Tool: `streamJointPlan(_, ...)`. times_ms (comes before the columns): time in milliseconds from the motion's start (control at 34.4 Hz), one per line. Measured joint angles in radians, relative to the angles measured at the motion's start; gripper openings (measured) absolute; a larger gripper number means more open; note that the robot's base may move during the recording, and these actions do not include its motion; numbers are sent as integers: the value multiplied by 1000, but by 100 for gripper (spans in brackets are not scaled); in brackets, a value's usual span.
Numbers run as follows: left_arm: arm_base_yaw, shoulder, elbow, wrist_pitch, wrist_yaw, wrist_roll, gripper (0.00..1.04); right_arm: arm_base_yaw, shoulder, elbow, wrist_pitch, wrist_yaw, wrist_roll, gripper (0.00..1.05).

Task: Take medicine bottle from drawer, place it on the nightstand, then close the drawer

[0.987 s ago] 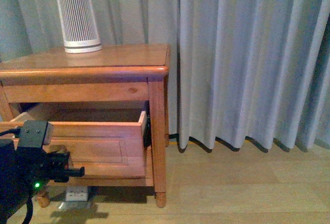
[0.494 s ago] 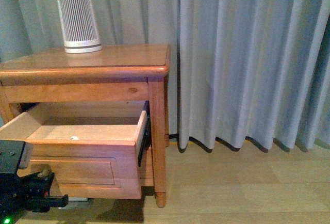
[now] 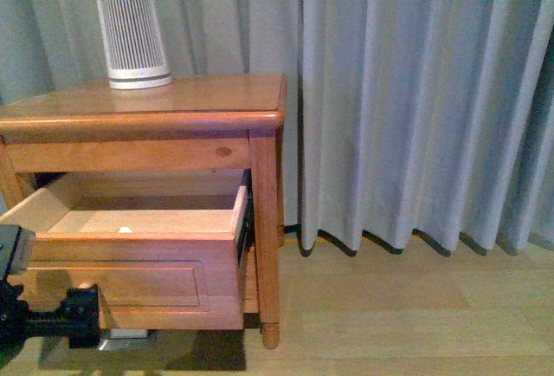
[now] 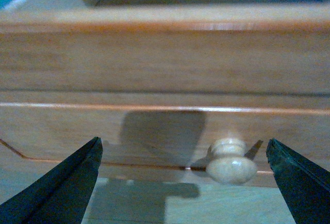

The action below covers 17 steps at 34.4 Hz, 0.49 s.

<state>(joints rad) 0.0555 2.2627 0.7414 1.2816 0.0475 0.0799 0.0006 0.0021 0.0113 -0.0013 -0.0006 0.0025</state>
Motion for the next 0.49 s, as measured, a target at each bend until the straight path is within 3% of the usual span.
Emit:
streamJointPlan(232,52,-251,-135,-80,42,-14,98,0,0,0,0,0,0,98)
streamJointPlan(494,66,-814,-368,-367,142,-99,98,0,0,0,0,0,0,98)
